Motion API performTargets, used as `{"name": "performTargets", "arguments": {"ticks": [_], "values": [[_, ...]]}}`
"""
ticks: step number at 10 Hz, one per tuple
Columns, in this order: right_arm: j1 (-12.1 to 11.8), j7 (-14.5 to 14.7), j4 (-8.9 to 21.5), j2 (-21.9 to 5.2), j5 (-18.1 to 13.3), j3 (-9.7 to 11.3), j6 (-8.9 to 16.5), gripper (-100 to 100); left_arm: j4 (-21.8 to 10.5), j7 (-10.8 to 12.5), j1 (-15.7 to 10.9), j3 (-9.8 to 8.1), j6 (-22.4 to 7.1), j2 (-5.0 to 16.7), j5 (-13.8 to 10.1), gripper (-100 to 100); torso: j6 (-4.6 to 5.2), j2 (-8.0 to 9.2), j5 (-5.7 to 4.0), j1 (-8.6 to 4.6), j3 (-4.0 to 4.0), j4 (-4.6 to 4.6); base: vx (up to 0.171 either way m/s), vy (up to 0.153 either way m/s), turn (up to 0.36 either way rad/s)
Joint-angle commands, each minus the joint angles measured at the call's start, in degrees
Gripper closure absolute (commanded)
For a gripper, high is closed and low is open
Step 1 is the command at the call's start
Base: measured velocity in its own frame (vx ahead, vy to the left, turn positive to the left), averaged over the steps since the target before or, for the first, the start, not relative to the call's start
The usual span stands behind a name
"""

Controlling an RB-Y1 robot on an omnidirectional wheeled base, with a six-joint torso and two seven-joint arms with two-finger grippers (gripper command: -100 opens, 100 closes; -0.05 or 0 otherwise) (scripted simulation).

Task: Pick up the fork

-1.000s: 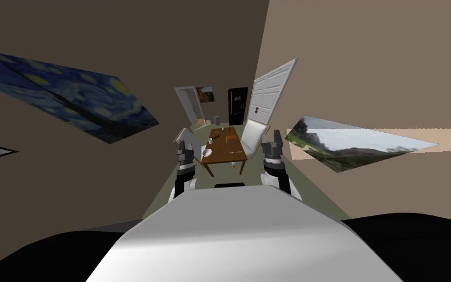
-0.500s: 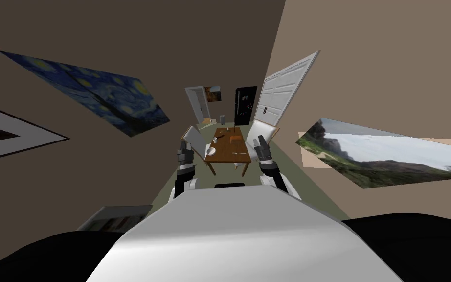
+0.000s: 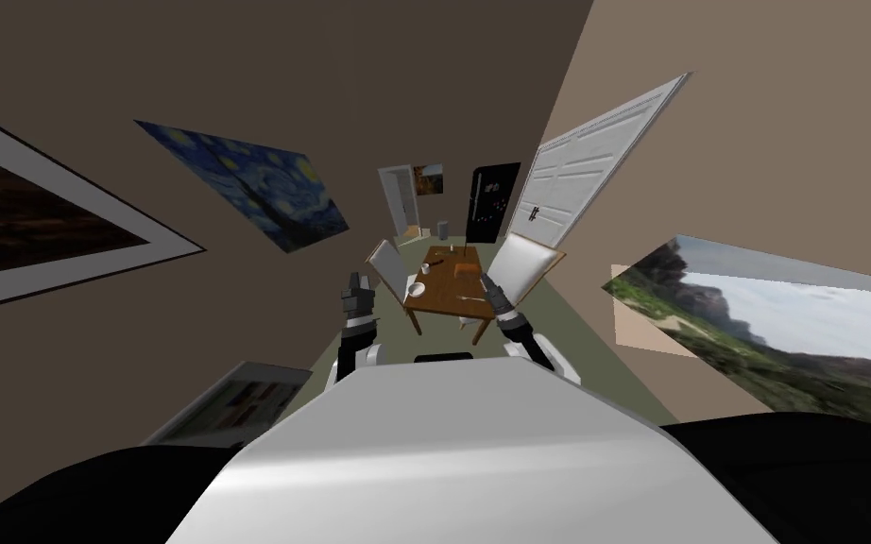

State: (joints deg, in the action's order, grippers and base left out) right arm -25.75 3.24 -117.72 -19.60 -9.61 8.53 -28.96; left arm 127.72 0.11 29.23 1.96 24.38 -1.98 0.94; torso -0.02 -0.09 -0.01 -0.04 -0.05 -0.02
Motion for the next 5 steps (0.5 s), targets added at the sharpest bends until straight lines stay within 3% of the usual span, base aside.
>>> {"name": "performTargets", "arguments": {"ticks": [1,2,5], "values": [[0.6,0.3,1.7,-1.2,-0.8,0.3,0.2,-100,0.0,0.0,0.0,0.00,0.0,0.0,0.0,0,0.00,0.00,0.00,0.00,0.00,0.00,0.008,-0.009,0.121],[1.1,0.8,3.9,-3.3,-2.6,1.1,0.8,-100,0.0,0.0,0.0,-0.01,0.0,0.0,0.0,0,0.04,0.01,0.00,0.01,0.01,0.00,0.010,-0.005,0.277],[1.6,1.4,6.2,-5.5,-4.5,2.0,1.3,-100,0.0,0.0,0.0,0.00,0.0,0.0,0.0,0,0.01,0.01,0.01,0.02,0.01,0.00,0.009,-0.009,0.166]]}}
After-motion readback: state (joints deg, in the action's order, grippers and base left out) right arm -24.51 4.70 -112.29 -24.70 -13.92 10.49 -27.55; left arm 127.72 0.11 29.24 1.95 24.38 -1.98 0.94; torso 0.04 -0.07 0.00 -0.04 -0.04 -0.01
